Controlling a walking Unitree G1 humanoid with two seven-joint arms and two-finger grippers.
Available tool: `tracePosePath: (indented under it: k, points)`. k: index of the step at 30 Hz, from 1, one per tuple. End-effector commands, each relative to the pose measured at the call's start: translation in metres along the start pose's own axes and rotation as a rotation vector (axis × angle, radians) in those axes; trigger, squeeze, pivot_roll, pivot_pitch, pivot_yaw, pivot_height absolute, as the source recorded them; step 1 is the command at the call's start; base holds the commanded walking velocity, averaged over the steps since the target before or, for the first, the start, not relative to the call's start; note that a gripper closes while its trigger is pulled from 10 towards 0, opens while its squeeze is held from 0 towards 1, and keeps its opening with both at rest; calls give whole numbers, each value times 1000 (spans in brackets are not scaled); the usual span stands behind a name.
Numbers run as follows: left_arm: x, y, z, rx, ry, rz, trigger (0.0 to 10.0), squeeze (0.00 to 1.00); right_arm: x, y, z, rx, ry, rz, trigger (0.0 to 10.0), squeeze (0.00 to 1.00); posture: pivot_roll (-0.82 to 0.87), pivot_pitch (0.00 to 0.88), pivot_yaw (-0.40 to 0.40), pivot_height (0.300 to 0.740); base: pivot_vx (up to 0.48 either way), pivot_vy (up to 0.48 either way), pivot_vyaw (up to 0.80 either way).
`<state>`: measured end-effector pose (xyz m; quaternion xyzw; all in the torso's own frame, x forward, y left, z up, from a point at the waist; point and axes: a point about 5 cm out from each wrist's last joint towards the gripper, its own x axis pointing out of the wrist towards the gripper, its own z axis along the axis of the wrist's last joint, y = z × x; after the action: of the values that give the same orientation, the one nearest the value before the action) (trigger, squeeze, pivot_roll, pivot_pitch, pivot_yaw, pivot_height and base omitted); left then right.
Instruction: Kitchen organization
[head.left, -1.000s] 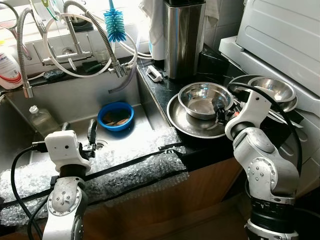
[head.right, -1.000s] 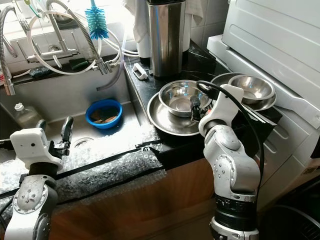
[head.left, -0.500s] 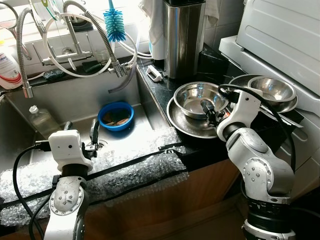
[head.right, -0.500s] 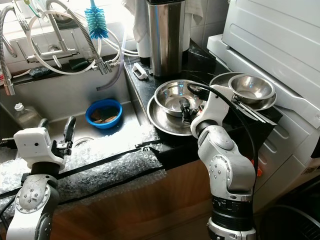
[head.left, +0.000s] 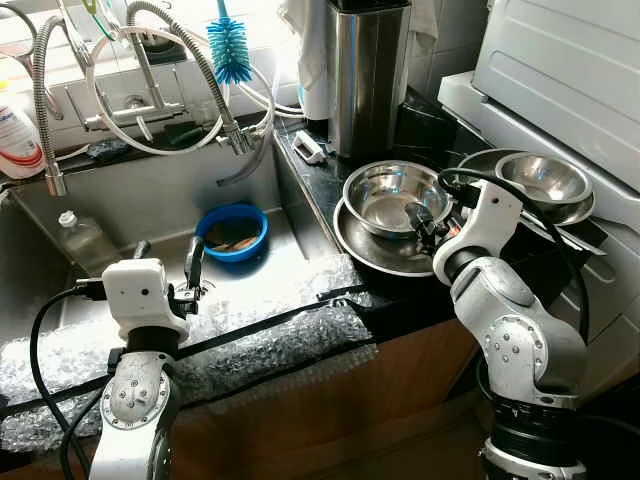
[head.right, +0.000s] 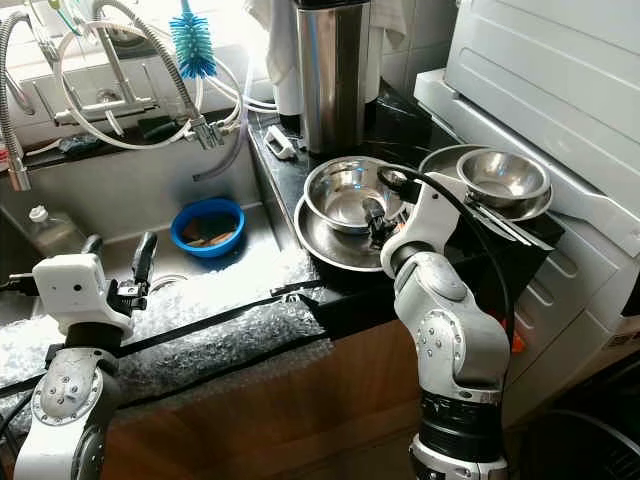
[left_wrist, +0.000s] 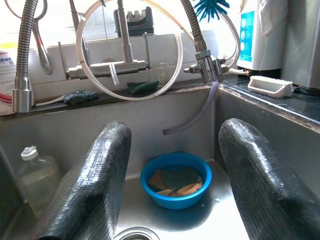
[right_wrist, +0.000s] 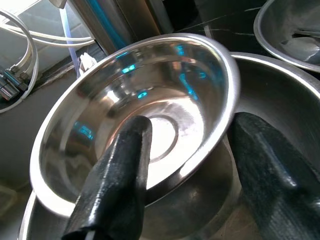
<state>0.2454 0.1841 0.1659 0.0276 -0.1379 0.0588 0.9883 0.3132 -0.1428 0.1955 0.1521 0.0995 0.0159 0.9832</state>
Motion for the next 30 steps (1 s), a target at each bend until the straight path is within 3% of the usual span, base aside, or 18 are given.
tracePosePath:
  k: [1,15,30]
  points:
    - [1,2,3,19,-11,-2,10000,0,1,2,0,12,13,3,0,0,-175,57,72,740,0,0,0]
    - [2,0,3,33,-15,-20,10000,0,1,2,3,33,-3,-7,0,0,-176,56,71,740,0,0,0]
    - [6,0,9,61,-42,-23,10000,0,-2,7,23,117,-182,32,0,0,-171,56,74,740,0,0,0]
